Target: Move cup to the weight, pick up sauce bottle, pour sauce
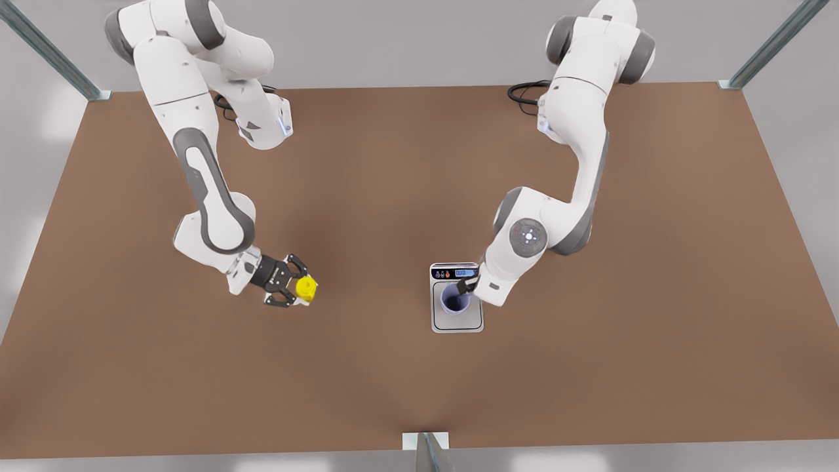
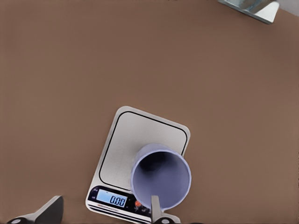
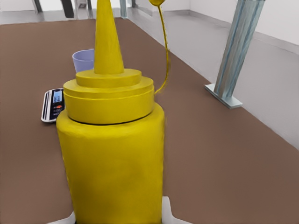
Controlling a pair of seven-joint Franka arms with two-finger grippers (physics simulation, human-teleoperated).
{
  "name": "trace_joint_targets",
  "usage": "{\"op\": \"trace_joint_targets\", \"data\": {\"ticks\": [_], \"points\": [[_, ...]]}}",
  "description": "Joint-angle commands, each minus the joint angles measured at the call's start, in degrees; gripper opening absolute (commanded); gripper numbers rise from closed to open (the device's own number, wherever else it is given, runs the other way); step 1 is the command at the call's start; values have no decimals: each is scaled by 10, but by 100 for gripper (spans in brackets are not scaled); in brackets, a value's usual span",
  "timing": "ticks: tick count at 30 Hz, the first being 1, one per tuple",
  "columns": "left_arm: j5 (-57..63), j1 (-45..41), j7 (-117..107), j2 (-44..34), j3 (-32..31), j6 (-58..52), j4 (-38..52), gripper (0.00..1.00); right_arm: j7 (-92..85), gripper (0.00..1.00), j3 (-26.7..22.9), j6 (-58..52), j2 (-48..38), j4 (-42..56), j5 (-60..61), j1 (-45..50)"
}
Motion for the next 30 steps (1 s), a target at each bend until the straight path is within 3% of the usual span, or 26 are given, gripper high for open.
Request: {"op": "trace_joint_targets", "data": {"ticks": [1,4,7,8,10,11,12,14,15,16,17,18,19,22,30], "points": [[-5,1,10,-4,6,-8,0,100,13,58,0,1,0,4,-12,5],[-33,3,145,-22,78,-70,-8,100,205,58,-3,32,17,69,-157,58],[-72,6,370,-38,212,-166,-17,100,449,58,-5,42,65,178,-331,106],[-76,6,420,-41,254,-168,-25,100,520,58,-23,43,81,207,-373,140],[-78,8,457,-38,299,-168,-31,100,636,58,-132,43,107,253,-420,267],[-78,13,463,-54,313,-179,-31,100,722,58,-136,42,114,271,-499,281],[-77,42,462,-73,300,-180,-32,100,826,58,-134,41,128,298,-603,293],[-52,216,451,-129,117,-180,-31,100,968,58,-134,31,159,347,-736,322],[13,260,445,-148,51,-178,-32,100,977,58,-136,9,178,378,-798,338],[21,262,445,-163,30,-167,-52,100,1005,58,-136,1,186,390,-864,349],[36,262,445,-212,23,-101,-128,100,1021,58,-135,1,186,390,-917,363],[103,320,446,-233,-45,-109,-135,100,1021,58,-135,-3,186,388,-947,375],[105,344,445,-237,-66,-118,-134,100,1021,58,-135,-16,186,389,-969,378],[110,349,444,-254,-65,-131,-133,100,1015,58,-134,-76,194,390,-1082,390],[119,348,444,-251,-51,-131,-123,100,1003,58,-135,-220,253,478,-1183,426]]}}
